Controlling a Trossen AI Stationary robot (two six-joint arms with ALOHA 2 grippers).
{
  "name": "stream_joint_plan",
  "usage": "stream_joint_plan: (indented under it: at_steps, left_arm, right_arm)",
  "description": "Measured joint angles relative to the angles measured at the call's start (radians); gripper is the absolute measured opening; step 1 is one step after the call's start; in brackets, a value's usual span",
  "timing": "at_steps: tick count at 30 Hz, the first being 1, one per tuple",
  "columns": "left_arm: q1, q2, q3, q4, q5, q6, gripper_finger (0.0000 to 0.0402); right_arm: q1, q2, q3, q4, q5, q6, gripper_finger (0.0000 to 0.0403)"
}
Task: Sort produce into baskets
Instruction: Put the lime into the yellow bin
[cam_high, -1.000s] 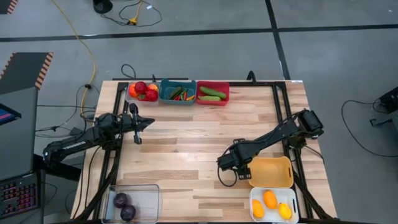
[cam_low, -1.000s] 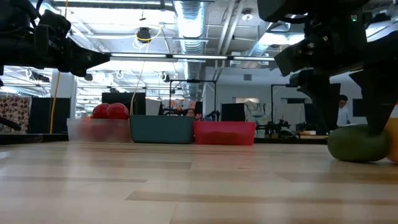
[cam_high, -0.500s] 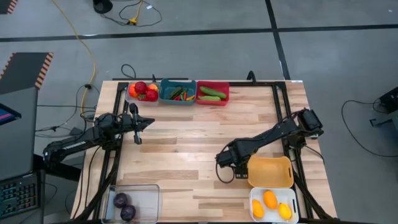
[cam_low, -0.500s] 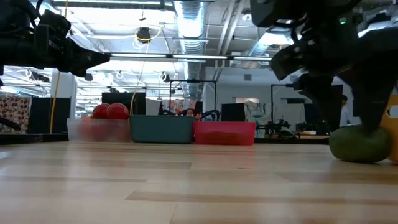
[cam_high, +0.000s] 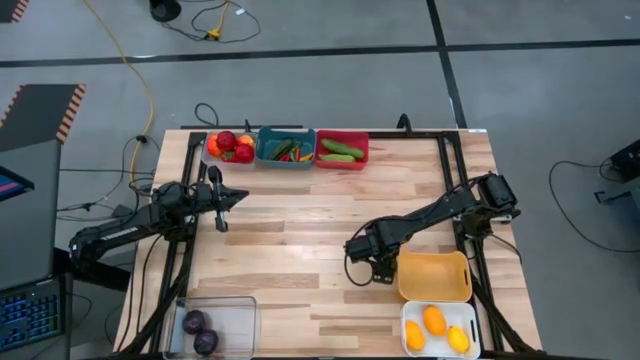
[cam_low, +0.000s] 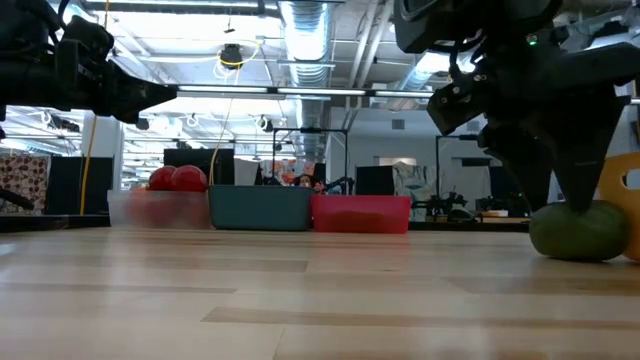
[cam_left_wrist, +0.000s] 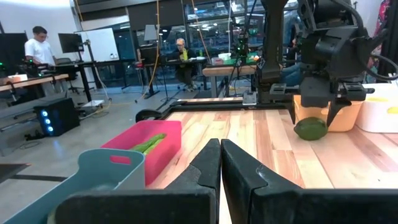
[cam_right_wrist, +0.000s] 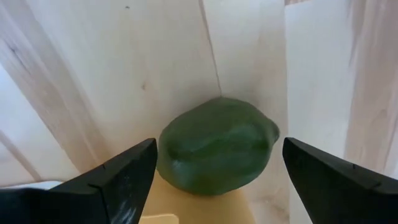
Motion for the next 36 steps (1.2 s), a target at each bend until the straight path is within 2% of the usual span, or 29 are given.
stream_joint_plan:
  at_steps: [22, 30, 36]
  left_arm:
    - [0.000, 0.000, 0.000, 0.000, 0.000, 0.000, 0.0000]
    - [0.000, 0.000, 0.000, 0.000, 0.000, 0.000, 0.0000]
    - [0.000, 0.000, 0.000, 0.000, 0.000, 0.000, 0.0000]
  right_arm:
    - [0.001, 0.000, -0.008, -0.012, 0.000, 0.023, 0.0373]
    - [0.001, 0.000, -0.033, 0.008, -0.004, 0.045, 0.0396]
    - [0.001, 0.000, -0.033, 0.021, -0.005, 0.044, 0.0397]
